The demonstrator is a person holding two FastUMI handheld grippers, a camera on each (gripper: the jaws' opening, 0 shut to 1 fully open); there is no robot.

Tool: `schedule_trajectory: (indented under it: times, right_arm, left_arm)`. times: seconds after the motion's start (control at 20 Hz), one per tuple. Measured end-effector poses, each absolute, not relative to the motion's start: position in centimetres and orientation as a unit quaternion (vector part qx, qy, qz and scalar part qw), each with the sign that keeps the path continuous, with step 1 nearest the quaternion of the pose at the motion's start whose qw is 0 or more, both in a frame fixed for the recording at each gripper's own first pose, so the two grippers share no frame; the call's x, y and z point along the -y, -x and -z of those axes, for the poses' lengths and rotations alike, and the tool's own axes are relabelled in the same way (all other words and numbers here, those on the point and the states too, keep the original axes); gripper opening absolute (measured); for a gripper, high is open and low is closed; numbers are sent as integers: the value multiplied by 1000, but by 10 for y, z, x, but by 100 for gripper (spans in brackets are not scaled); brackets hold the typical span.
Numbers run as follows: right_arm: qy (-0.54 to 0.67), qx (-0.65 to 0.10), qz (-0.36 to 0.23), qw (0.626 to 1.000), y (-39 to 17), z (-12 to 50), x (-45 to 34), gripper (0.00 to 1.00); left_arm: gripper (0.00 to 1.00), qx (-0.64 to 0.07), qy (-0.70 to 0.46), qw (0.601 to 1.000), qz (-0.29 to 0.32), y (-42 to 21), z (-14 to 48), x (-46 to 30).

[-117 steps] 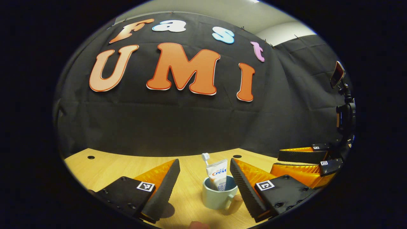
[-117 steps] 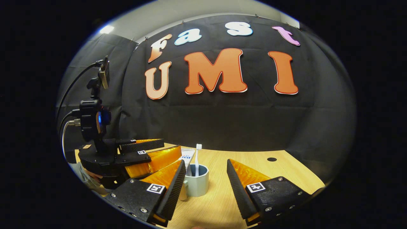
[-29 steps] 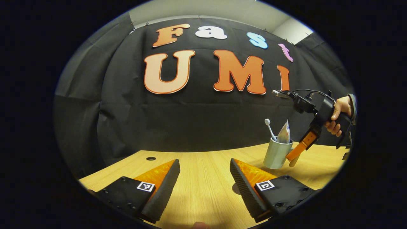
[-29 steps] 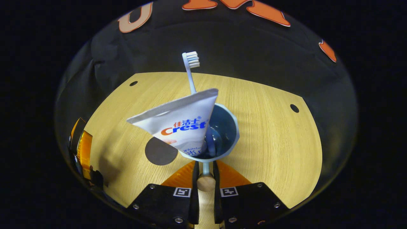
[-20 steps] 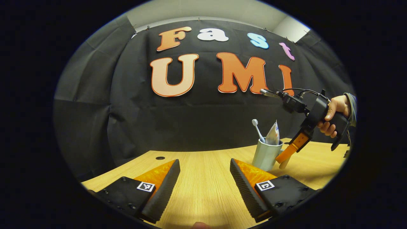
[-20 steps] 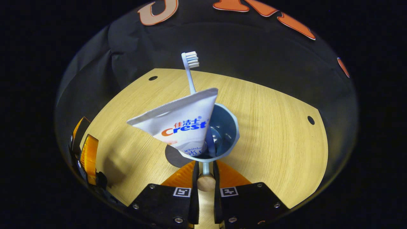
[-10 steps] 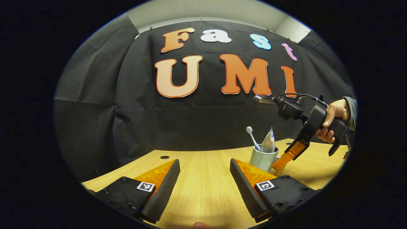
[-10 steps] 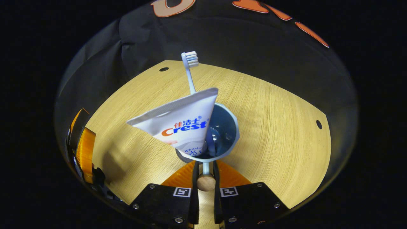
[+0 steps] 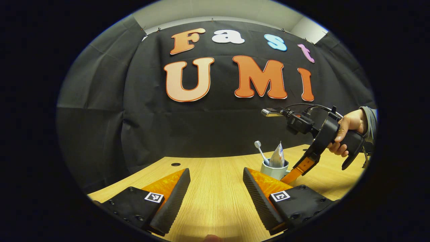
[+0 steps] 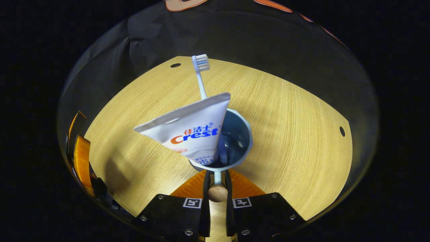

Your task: Put the toothbrush and toothpaste on the desktop into the cup, then pick up the cup and place it on the coaster on the desktop.

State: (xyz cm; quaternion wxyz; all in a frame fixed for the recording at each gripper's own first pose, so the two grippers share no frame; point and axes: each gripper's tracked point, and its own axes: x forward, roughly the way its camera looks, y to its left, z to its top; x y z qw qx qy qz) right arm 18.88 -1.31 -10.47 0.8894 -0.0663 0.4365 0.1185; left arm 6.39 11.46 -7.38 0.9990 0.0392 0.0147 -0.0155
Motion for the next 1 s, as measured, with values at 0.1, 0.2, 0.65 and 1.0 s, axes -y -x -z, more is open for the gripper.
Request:
schedule_trajectory:
  times: [0.1, 0.2, 0.65, 1.0]
  right_arm:
    - [67, -437, -121, 888, -189, 105, 13, 19]
    - [63, -440, -124, 887, -188, 106, 12, 19]
    - [38, -409, -138, 901, -185, 83, 14, 31]
    - [34, -329, -140, 933, -174, 47, 25, 59]
  left_arm:
    - [96, -19, -40, 999, 15, -63, 75, -114]
    - [100, -23, -37, 999, 16, -65, 76, -113]
    - [96, -30, -35, 999, 21, -65, 71, -101]
    - [100, -27, -44, 998, 28, -68, 60, -84]
